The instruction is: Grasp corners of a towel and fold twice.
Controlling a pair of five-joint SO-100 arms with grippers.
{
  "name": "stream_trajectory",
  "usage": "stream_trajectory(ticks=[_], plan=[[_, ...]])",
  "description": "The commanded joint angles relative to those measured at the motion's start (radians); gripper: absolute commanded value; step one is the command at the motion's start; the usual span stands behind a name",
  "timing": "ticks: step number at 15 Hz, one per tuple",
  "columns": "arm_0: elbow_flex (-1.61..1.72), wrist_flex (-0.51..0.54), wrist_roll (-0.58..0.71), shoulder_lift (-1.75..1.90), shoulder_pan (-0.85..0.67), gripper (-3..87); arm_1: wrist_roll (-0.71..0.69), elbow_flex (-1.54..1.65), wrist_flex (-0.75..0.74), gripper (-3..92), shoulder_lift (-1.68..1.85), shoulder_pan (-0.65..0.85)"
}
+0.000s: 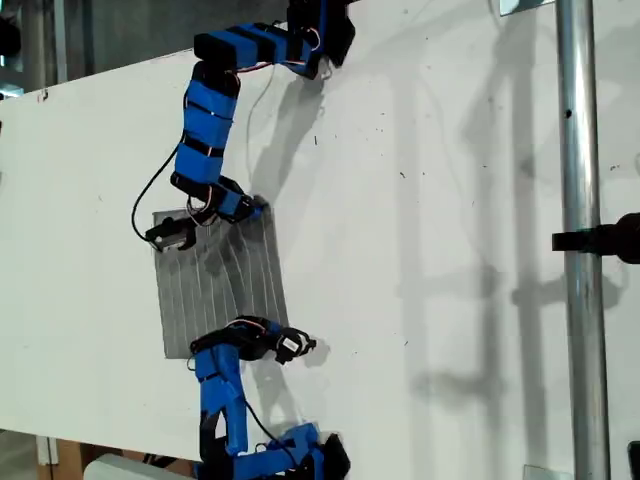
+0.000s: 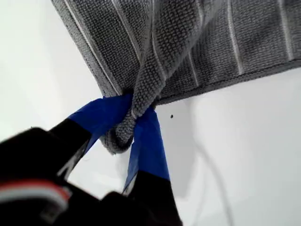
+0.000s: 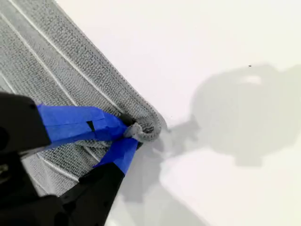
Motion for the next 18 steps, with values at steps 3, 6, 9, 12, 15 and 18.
stream_trajectory(ticks=[3, 6, 9, 12, 15, 18], plan=[[0.060, 0.041, -0.029, 0.342, 0.118, -2.9, 0.057, 0.144, 0.011, -0.2, 0.318, -0.057], [0.048, 0.094, -0.155, 0.520, 0.319, -2.9, 0.141, 0.308, 0.037, -0.2, 0.532, -0.186], [0.018, 0.097, -0.373, 0.537, 0.555, -2.9, 0.264, 0.347, 0.052, -0.2, 0.600, -0.382], [0.003, 0.038, -0.376, 0.551, 0.621, -2.9, 0.341, 0.270, 0.052, -0.2, 0.560, -0.508], [0.000, 0.029, -0.196, 0.581, 0.451, -2.9, 0.250, 0.255, 0.063, -0.2, 0.589, -0.344], [-0.032, 0.011, 0.080, 0.529, 0.138, -2.8, 0.035, 0.224, -0.040, -0.2, 0.479, -0.028]])
